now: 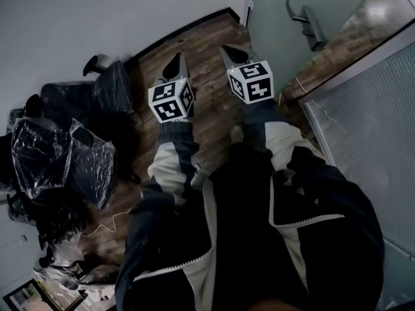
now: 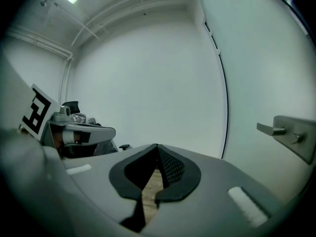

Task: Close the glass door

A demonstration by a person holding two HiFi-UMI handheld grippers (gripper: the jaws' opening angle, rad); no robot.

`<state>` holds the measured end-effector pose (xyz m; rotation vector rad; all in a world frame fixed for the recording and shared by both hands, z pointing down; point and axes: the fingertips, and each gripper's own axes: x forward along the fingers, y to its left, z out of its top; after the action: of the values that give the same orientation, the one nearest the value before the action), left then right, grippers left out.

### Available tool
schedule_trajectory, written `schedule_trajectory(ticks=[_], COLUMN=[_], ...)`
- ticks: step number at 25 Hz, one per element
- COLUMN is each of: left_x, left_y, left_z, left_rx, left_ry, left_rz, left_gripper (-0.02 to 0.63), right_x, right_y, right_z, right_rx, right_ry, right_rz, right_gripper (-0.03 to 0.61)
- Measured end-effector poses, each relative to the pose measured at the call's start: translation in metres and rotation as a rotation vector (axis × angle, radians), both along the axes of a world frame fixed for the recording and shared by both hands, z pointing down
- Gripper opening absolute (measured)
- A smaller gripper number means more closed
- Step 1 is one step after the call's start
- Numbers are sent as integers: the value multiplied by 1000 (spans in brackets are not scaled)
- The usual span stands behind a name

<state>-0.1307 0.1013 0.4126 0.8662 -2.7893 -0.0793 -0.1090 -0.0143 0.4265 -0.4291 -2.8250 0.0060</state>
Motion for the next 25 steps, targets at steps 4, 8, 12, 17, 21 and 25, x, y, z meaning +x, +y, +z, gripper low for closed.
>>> schedule_trajectory(ticks=[4, 8, 12, 17, 21, 25], left_x=[-61, -105, -135, -163, -185, -206], left_y=[-38, -74, -95, -126, -163, -204], left_z=[-12, -18, -12, -11, -8, -3], left_rx=[7, 7, -3, -21, -25, -11], left_ry=[-21, -27, -11, -10, 0, 10], left_rz=[-5, 1, 9, 64, 162, 293], left_gripper=[0, 0, 0, 0, 0, 0], right_x=[-66, -114, -146, -167, -180, -193], right_y=[-41, -77, -99, -128, -157, -184], right_z=[-13, -21, -25, -19, -18, -19], right_rx=[-2, -9, -17, -31, -30, -5], right_ry=[-22, -36, -41, -33, -25, -23], right_rz=[6, 12, 22, 70, 160, 265], right_gripper=[5, 5, 5, 5, 5, 5])
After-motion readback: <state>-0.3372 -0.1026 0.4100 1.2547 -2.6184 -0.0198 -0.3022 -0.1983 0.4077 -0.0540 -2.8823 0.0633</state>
